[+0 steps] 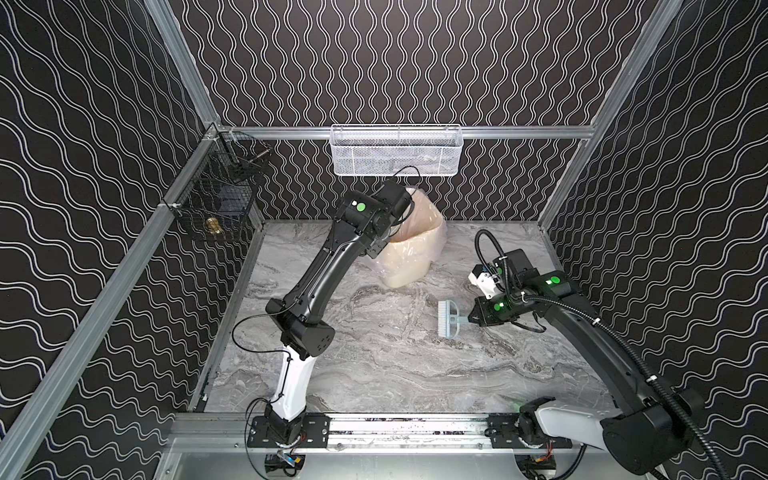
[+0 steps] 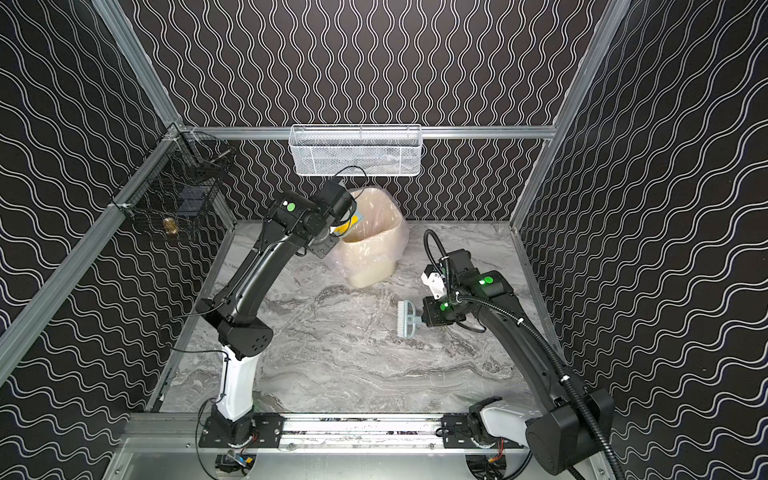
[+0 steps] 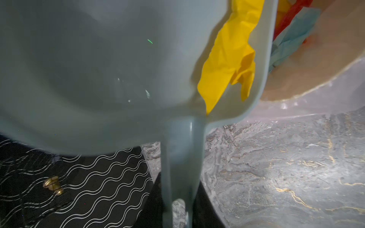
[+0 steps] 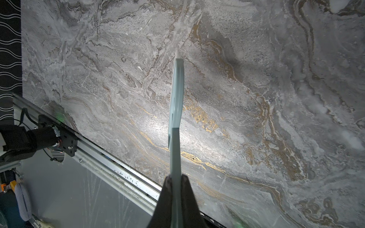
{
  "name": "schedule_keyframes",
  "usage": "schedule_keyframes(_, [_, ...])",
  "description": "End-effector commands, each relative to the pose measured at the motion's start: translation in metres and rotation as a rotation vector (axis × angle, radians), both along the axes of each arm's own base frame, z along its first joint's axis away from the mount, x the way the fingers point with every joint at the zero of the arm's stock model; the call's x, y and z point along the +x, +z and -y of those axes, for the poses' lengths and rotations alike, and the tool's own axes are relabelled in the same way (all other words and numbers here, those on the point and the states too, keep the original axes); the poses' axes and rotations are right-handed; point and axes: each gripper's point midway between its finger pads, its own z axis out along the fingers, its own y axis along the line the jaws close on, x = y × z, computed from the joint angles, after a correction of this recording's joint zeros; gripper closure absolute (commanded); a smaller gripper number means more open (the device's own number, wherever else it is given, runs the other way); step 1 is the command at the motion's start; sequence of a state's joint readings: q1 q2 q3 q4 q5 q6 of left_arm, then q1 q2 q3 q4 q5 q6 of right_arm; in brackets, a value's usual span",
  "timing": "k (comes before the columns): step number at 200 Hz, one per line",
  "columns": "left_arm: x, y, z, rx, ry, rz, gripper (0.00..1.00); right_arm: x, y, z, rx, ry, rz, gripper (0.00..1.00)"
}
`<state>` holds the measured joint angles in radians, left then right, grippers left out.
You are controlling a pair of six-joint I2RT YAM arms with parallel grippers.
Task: Sweep away the paper scraps from the table
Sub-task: 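Tip the teal dustpan over the bin with the left gripper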
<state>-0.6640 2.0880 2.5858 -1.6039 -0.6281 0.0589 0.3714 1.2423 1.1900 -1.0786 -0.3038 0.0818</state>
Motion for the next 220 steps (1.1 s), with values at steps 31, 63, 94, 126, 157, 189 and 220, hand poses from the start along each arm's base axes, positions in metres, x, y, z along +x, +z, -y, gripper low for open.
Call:
schedule_keyframes(31, [-0.009,0.026,-0.021,0.23,-0.018,0.062,1.0,0.001,0.003,-0.005,0.034,0.017,0.017,1.0])
schedule_keyframes(63, [-0.012,0.032,-0.017,0.328,-0.049,0.088,1.0,-0.001,0.003,-0.006,0.041,0.021,0.015,1.0])
schedule_keyframes(94, [-0.01,0.038,-0.015,0.396,-0.072,0.109,1.0,-0.001,0.005,-0.007,0.048,0.022,0.024,1.0])
schedule_keyframes(126, [-0.008,0.041,-0.009,0.472,-0.105,0.123,1.0,-0.002,0.005,-0.007,0.051,0.021,0.026,1.0])
schedule_keyframes(157, [-0.009,0.039,-0.008,0.462,-0.109,0.118,1.0,-0.003,0.005,-0.006,0.054,0.014,0.028,1.0])
schedule_keyframes(189, [-0.01,0.043,-0.004,0.38,-0.096,0.14,1.0,-0.002,0.006,-0.006,0.053,0.018,0.037,1.0])
schedule_keyframes(220, [-0.022,0.049,-0.001,0.215,-0.071,0.153,1.0,0.003,0.01,-0.003,0.028,0.014,0.054,1.0])
